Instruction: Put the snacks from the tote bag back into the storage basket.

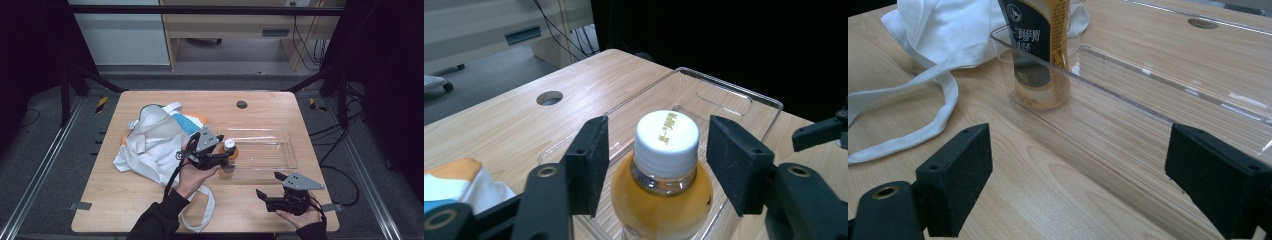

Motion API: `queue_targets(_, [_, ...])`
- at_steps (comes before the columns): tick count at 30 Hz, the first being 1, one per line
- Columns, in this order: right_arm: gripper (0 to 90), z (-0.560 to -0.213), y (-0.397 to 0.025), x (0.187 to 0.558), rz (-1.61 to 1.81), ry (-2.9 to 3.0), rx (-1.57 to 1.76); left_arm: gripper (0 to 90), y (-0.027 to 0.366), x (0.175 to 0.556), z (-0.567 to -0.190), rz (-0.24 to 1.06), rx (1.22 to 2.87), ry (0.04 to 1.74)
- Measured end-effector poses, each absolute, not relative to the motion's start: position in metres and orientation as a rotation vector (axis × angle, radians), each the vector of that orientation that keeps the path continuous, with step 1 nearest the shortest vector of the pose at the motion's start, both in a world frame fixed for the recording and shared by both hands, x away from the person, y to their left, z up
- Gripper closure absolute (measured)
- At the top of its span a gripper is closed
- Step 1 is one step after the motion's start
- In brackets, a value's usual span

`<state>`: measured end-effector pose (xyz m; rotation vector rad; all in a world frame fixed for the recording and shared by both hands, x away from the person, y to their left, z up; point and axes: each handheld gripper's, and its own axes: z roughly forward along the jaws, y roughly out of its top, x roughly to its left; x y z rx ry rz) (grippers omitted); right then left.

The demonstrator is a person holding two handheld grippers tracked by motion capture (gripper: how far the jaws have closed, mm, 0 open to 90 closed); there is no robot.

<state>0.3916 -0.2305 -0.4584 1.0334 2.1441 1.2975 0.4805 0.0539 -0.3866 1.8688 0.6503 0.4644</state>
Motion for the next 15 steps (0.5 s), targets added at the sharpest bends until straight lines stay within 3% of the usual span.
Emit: queue_targets(15, [12.0,-0.458,-0.231,0.391,1.295,2.137,1.042,34.5,0.098,0.463,-0.380,0.501,1.943,0.628])
